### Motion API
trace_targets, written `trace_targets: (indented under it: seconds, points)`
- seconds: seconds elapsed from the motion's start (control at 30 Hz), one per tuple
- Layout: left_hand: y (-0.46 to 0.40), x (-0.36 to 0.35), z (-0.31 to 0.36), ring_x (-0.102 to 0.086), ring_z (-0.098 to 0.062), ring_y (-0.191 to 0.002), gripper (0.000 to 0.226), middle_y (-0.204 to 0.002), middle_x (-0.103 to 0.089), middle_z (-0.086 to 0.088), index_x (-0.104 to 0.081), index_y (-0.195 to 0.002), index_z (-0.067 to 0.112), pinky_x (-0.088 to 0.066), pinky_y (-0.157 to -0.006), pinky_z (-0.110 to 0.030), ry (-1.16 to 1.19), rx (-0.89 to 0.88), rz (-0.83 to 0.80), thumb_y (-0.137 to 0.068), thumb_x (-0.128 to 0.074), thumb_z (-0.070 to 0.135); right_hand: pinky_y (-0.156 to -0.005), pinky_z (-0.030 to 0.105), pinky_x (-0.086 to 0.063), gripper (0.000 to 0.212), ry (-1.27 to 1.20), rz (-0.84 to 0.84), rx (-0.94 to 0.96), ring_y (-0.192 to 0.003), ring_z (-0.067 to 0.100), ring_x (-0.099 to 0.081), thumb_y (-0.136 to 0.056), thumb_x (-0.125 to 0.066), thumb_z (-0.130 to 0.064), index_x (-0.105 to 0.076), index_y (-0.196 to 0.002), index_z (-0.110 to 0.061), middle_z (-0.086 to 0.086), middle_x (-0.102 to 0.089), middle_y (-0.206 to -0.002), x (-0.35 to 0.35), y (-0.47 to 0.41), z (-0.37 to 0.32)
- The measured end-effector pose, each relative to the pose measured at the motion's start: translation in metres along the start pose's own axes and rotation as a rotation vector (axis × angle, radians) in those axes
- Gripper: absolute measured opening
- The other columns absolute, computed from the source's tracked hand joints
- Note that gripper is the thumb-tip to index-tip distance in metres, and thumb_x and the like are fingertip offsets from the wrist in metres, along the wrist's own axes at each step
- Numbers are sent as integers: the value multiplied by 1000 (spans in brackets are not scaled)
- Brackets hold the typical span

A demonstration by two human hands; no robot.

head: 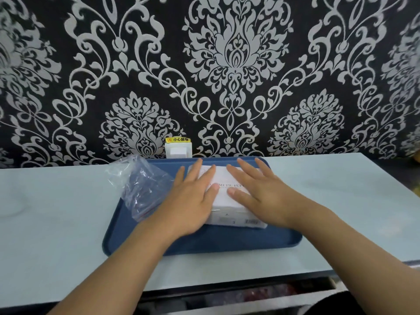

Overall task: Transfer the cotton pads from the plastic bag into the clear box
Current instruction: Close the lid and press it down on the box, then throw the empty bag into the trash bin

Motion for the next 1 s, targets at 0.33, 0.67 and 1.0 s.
trace_targets:
  seconds: [0.33,0.67,1.0]
  points:
    - [34,90,-1,-63,-17,-101,30,-111,-69,6,-68,-106,22,-52,-83,-39,58,-74,711,-100,-48,43,-90,41,-51,45,-165,573,168,-89,11,-63,-102,-40,-50,-71,-86,-21,-8,-72,-91,58,-10,-44]
    - [66,91,-159,-62,-23,-85,25,-95,-68,-11,-68,-103,-1,-61,-88,-42,894,659,491,-86,-75,17,-82,35,-51,27,-149,-105,46,-101,32,-63,-88,-66,-19,-63,-111,-5,15,-66,-112,-44,-128,-216]
    - [343,163,-322,-64,-14,-74,12,-82,-67,1,-70,-89,21,-58,-64,-31,793,707,986,-91,-72,33,-63,24,-49,9,-540,-178,424,-80,22,-65,-81,-69,-10,-69,-91,-10,7,-70,-86,-135,-49,-496]
Point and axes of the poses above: each hand's wrist, its own y-axis away from the middle knuckle, its own x-axis out of the back of the hand, z = x × y, the point moved 7 cm from there along -y, towards the middle knuckle
